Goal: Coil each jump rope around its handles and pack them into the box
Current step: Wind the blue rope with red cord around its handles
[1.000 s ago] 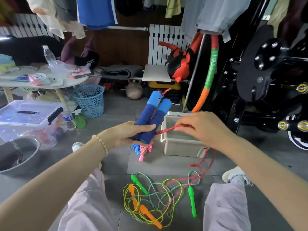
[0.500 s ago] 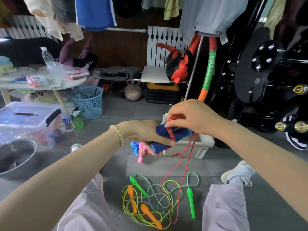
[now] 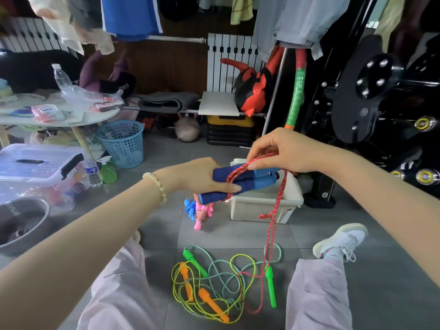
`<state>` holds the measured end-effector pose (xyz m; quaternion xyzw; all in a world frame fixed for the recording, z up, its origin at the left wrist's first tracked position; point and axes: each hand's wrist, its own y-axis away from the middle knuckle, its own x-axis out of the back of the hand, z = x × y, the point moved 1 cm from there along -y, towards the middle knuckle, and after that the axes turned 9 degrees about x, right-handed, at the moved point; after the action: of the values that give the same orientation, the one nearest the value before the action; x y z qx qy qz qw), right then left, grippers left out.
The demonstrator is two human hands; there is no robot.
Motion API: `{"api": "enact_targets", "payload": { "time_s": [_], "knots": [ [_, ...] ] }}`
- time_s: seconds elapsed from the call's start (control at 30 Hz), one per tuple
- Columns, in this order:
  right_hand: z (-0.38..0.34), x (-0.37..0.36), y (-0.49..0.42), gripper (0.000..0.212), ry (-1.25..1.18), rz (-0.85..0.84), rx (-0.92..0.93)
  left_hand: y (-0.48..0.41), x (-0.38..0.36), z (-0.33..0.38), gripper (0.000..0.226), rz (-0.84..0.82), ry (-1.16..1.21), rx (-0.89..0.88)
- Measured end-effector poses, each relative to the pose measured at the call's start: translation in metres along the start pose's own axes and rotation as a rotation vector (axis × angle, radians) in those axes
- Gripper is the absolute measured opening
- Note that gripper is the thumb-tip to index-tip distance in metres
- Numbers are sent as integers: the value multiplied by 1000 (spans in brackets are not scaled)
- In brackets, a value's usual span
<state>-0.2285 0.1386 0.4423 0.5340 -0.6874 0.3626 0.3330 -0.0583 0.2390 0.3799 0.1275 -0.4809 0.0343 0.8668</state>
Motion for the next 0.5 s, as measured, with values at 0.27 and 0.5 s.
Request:
{"api": "enact_targets", "payload": {
  "time_s": [0.27,0.5],
  "knots": [
    [2,-13,-10,17,-124,-22,-63,10,-10,17,34,-117,-36,-144],
    [23,-29,6,54,-307,-97,-209,23,-8,6,32,-73,-47,-145]
  ]
}}
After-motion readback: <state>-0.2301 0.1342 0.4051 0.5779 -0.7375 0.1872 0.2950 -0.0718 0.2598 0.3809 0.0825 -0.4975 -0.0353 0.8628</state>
